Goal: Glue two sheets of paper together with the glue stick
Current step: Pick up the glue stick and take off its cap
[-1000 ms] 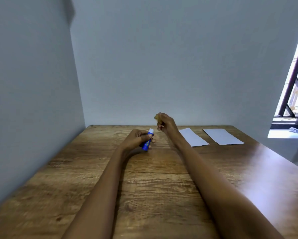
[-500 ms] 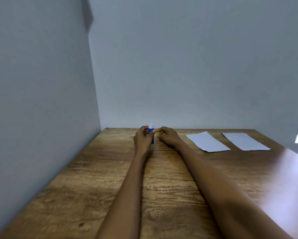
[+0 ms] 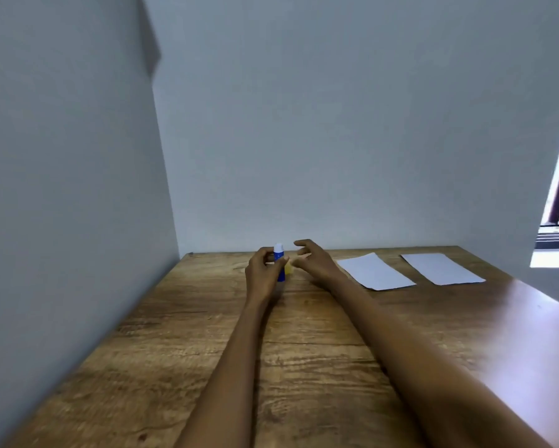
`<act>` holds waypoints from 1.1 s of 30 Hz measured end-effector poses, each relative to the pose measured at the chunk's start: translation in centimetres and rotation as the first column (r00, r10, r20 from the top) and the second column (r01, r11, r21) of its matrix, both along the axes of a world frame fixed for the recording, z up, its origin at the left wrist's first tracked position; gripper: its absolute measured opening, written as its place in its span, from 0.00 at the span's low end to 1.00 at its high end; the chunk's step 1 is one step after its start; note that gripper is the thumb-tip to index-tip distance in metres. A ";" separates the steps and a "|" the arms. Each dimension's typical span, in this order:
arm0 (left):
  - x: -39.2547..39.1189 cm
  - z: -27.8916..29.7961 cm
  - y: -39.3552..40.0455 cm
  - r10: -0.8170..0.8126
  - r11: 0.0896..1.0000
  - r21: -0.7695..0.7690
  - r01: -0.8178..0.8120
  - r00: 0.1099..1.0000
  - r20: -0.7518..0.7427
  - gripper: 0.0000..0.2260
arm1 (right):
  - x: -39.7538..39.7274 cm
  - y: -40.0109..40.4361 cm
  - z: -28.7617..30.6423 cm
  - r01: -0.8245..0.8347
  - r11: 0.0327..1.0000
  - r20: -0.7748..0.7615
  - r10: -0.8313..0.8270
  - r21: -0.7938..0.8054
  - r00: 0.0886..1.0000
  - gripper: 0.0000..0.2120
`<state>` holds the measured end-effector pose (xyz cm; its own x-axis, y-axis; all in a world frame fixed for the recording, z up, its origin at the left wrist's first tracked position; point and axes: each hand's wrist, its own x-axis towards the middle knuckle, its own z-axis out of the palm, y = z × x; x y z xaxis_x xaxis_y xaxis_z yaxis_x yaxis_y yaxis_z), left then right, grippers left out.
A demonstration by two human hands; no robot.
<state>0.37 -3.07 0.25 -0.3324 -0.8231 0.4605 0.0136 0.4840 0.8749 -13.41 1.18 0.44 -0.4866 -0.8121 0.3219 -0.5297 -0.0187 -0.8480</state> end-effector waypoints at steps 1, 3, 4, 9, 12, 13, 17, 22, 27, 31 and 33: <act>-0.1 0.2 0.3 -0.003 1.000 -0.002 0.003 1.000 -0.018 0.10 | -0.1 0.7 0.2 0.019 0.999 0.047 -0.018 -0.031 0.999 0.17; -0.5 0.9 1.3 -0.010 1.000 -0.004 0.010 0.998 -0.061 0.10 | -0.1 2.2 0.8 -0.003 0.999 0.159 0.010 -0.042 0.987 0.13; -0.8 1.3 1.9 -0.015 1.000 -0.004 0.015 0.996 -0.087 0.10 | 0.0 3.0 1.0 -0.054 0.998 0.226 0.063 -0.043 0.972 0.15; -3.7 3.1 4.6 0.030 0.992 0.125 0.005 0.961 -0.276 0.09 | 0.3 4.8 -0.1 -0.326 0.900 0.571 0.435 -0.289 0.696 0.20; -5.4 3.6 5.2 0.073 0.968 0.249 0.022 0.928 -0.365 0.11 | 0.0 5.0 -0.2 -0.311 0.836 0.638 0.546 -0.452 0.543 0.15; -5.8 3.6 5.1 0.072 0.963 0.268 0.037 0.920 -0.386 0.12 | -0.1 4.9 -0.2 -0.291 0.827 0.644 0.558 -0.480 0.524 0.14; -6.2 3.1 4.5 0.029 0.973 0.222 0.062 0.924 -0.382 0.12 | -0.8 4.7 -0.7 -0.273 0.838 0.639 0.540 -0.473 0.548 0.13; -5.9 3.0 4.4 -0.147 0.974 0.103 0.203 0.906 -0.398 0.06 | -0.6 4.7 -0.4 -0.259 0.918 0.658 0.397 -0.301 0.640 0.23; -5.6 3.0 4.9 -0.130 0.969 0.131 0.212 0.878 -0.460 0.06 | 0.1 5.0 -0.1 -0.283 0.867 0.702 0.498 -0.410 0.509 0.22; -4.8 3.0 4.2 -0.202 0.960 0.088 0.265 0.877 -0.436 0.07 | 0.3 5.4 0.0 -0.312 0.875 0.672 0.484 -0.369 0.560 0.20; -4.8 3.1 4.4 -0.259 0.950 0.056 0.307 0.875 -0.409 0.07 | 0.2 5.6 0.1 -0.298 0.899 0.692 0.437 -0.321 0.574 0.23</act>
